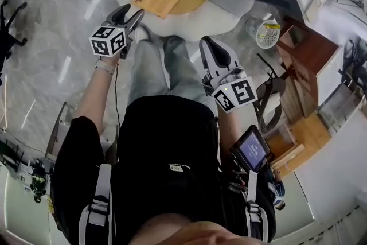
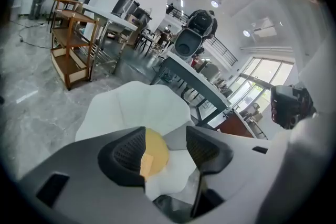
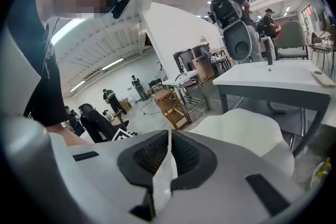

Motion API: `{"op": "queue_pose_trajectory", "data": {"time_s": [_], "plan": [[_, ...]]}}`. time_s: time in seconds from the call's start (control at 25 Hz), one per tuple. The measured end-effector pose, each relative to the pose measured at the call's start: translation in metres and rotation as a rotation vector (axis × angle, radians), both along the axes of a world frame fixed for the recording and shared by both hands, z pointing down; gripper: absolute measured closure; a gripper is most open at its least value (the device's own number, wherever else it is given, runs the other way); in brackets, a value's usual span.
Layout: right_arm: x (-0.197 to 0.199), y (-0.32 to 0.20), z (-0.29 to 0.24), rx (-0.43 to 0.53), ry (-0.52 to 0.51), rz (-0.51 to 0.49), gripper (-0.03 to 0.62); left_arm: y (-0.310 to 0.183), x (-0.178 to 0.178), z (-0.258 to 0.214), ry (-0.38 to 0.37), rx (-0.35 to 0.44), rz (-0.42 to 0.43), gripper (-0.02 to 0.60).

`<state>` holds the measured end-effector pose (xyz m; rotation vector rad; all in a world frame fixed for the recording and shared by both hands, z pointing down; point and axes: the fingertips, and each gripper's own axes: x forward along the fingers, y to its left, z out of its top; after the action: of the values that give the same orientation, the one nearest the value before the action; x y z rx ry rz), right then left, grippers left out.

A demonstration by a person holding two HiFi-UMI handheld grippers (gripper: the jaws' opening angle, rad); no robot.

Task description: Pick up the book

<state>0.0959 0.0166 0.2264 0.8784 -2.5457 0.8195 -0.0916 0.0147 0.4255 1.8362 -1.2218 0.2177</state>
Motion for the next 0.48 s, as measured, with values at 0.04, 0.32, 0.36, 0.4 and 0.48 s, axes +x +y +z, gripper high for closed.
{"op": "queue_pose_trajectory", "data": {"time_s": [0.04, 0.32, 0.36, 0.4, 0.48], "plan": [[0.001, 0.0, 0.008, -0.006, -0.002, 0.005, 0.559, -0.002, 0.001, 0.01, -0.004, -0.004, 0.013, 0.348], [0.011, 0.0, 0.077, -0.073, -0.003, 0.063, 0.559, -0.009, 0.0, 0.09, -0.059, -0.053, 0.072, 0.334], [0.013, 0.001, 0.086, -0.081, -0.002, 0.067, 0.559, -0.009, 0.0, 0.102, -0.073, -0.06, 0.081, 0.33], [0.014, 0.002, 0.095, -0.089, -0.001, 0.07, 0.559, -0.009, -0.001, 0.114, -0.083, -0.068, 0.09, 0.325], [0.016, 0.003, 0.116, -0.104, 0.002, 0.076, 0.559, -0.01, -0.001, 0.14, -0.091, -0.084, 0.1, 0.313]]}}
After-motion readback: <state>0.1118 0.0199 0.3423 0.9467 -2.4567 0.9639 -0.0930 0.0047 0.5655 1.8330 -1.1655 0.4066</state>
